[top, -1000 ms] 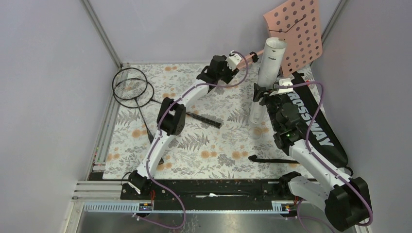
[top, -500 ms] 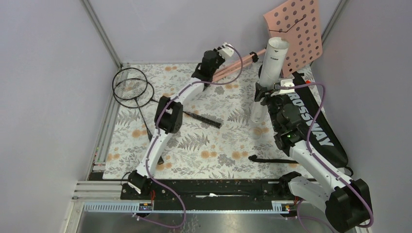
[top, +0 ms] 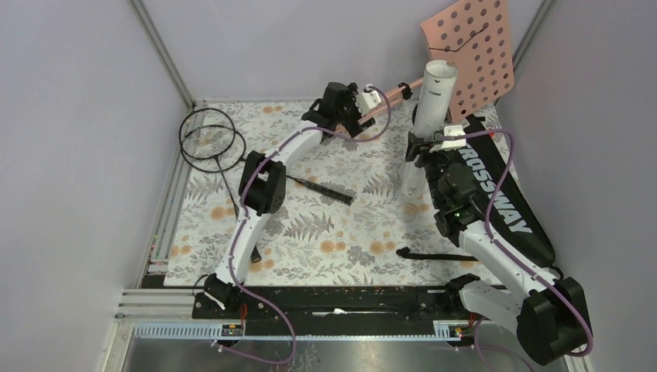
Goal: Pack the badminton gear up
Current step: Adjust the distractor at the center of the board.
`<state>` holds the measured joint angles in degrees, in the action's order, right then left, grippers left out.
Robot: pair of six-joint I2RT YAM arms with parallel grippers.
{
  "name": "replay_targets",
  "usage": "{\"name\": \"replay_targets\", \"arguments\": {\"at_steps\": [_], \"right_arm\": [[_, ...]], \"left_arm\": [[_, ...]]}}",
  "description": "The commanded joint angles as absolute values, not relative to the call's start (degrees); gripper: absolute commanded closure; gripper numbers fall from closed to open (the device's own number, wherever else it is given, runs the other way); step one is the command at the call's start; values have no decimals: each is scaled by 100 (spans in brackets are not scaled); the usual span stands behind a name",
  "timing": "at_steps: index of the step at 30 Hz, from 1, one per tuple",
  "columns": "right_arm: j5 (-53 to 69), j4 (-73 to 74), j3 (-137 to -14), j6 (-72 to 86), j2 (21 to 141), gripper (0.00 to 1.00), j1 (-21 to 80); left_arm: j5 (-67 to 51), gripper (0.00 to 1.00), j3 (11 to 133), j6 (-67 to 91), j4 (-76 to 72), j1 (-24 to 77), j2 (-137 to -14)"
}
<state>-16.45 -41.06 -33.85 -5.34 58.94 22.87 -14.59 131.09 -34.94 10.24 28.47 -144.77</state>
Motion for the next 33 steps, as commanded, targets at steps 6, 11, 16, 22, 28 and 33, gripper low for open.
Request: {"name": "replay_targets", "arguments": {"at_steps": [6, 11, 16, 22, 28, 33], "right_arm": [[-1678, -4878, -3362, -522, 5748, 47, 2259], [-1537, -5034, -3247, -393, 5641, 47, 2259], [-1437, -5049, -3283, -315, 5688, 48, 2260], [-1406, -5102, -3269, -192, 5742, 49, 2255], [-1350, -5209, -3346, -119, 6045, 49, 2261], [-1389, -5186, -3419, -158, 6221, 49, 2259]], "left_arm": [[-1721, 1, 14254, -4100, 1500, 2883, -15031], [-744, 1, 13618, -4926, 114, 3031, -15416], [-834, 1, 13512, -5124, -721, 3047, -15573], [-447, 39, 13595, -5229, -2740, 2762, -16055], [-352, 55, 14336, -4589, -3259, 2289, -16149], [-512, 53, 14711, -3824, -3614, 2053, -16394]]}}
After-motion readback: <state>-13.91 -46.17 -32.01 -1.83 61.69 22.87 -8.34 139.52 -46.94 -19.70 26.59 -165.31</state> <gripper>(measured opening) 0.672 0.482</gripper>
